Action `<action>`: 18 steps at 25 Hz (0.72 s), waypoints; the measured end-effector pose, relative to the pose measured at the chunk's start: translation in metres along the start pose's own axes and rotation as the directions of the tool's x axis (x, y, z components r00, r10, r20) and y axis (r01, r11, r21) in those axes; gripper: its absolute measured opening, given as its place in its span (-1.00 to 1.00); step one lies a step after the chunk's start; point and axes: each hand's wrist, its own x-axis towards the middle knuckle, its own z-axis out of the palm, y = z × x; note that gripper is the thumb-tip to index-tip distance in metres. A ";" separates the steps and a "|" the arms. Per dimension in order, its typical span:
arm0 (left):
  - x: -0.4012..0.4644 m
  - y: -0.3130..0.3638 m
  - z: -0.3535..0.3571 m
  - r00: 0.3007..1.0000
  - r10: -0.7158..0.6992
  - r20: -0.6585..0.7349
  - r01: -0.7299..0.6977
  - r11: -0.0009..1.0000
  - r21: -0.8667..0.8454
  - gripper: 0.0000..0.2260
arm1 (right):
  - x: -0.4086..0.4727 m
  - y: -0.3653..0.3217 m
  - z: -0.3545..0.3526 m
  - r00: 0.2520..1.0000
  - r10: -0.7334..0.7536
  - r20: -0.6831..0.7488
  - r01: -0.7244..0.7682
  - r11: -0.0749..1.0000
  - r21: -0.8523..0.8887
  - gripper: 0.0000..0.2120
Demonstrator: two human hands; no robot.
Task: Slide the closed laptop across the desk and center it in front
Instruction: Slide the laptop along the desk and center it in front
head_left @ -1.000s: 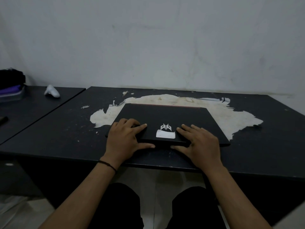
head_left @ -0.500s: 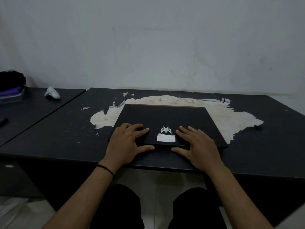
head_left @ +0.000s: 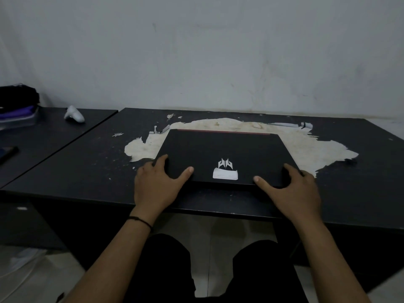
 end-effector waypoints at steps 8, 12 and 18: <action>-0.005 -0.011 -0.013 0.997 0.031 0.076 -0.030 0.999 -0.016 0.06 | -0.002 0.008 -0.008 0.994 -0.111 -0.005 0.111 0.983 0.148 -0.05; -0.021 -0.016 -0.014 0.999 0.049 0.015 -0.050 0.998 0.043 0.07 | -0.011 0.012 -0.012 0.993 -0.116 -0.034 0.120 0.975 0.188 -0.06; -0.030 -0.021 -0.019 0.998 0.058 0.007 -0.058 0.997 0.054 0.06 | -0.027 0.015 -0.011 0.982 -0.150 -0.115 0.173 0.959 0.224 -0.09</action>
